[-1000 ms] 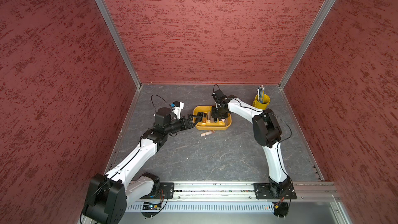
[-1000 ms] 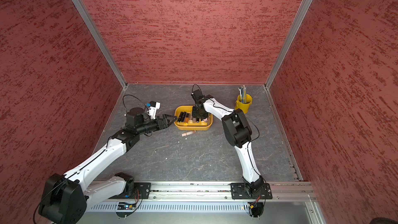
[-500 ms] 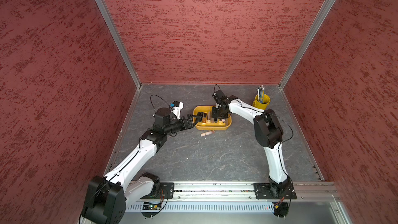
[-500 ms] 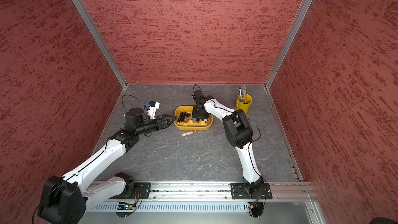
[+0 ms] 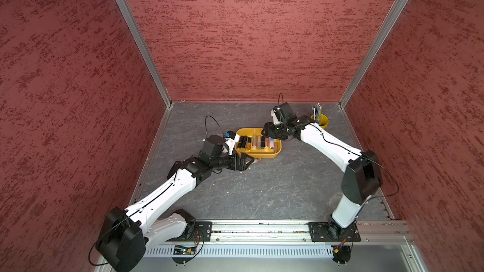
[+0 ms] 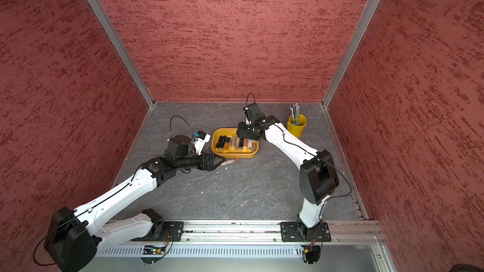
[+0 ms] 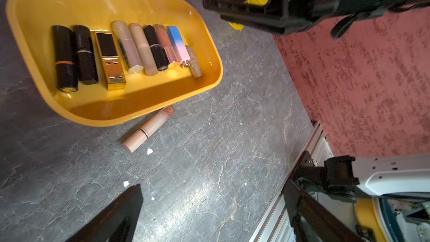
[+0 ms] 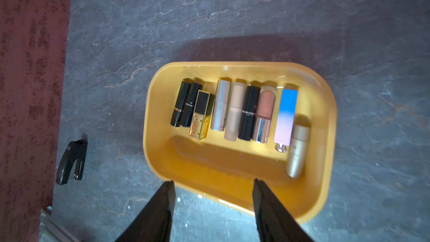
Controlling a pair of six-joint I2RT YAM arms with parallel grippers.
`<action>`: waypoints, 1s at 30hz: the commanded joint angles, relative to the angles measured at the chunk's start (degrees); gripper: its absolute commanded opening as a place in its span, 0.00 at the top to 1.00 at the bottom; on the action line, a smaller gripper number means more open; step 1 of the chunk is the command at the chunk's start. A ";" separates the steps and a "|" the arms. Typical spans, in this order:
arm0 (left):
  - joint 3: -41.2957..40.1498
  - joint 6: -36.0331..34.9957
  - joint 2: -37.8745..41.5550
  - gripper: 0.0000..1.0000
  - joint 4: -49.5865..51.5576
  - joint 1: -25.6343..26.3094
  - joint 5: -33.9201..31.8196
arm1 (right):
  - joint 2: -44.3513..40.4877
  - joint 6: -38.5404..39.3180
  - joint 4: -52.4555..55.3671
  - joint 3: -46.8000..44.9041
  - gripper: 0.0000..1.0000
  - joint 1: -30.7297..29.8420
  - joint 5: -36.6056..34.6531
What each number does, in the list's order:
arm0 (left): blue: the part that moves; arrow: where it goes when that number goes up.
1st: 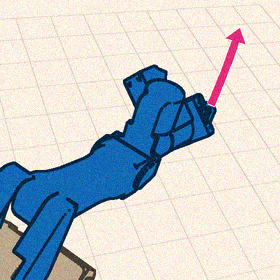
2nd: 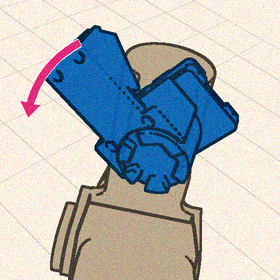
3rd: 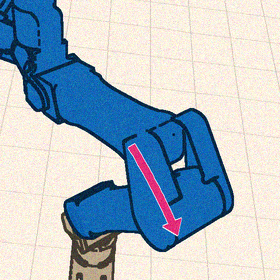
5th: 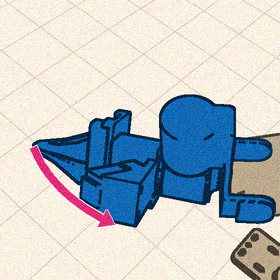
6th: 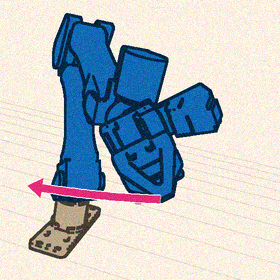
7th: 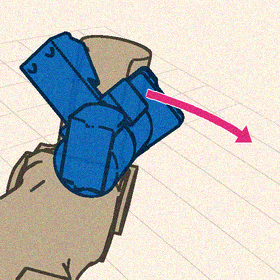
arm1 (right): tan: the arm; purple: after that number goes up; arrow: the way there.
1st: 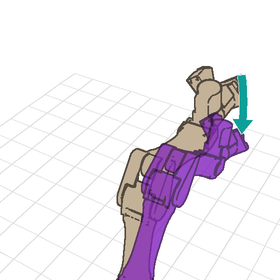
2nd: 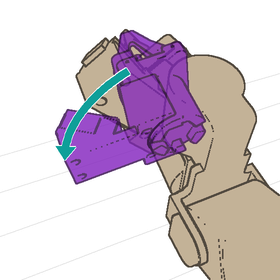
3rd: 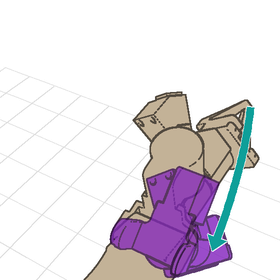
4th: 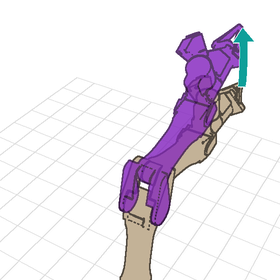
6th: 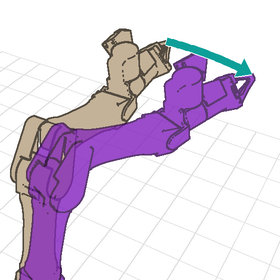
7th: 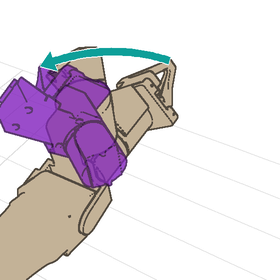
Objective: Put the lipstick into the storage box
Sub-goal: Place the lipstick in the storage box, then adjust the storage box at the center of the board.
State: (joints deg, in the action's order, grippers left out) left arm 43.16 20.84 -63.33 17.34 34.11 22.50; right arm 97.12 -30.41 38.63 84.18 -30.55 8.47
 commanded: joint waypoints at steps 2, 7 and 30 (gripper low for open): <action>1.67 -6.75 -3.02 0.00 4.13 5.48 -7.60 | -8.46 -0.19 -0.92 -7.29 0.40 0.32 2.54; 4.01 -9.87 -8.36 0.00 7.98 12.07 -13.91 | -18.90 -1.12 0.22 -16.47 0.39 0.33 3.69; 9.16 -13.59 -28.23 0.00 7.39 11.14 -23.28 | -20.02 2.43 -1.80 -21.34 0.35 0.55 7.00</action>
State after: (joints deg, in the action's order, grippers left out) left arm 50.57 9.72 -90.15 25.89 46.00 0.05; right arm 76.84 -29.54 38.09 61.76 -30.48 15.05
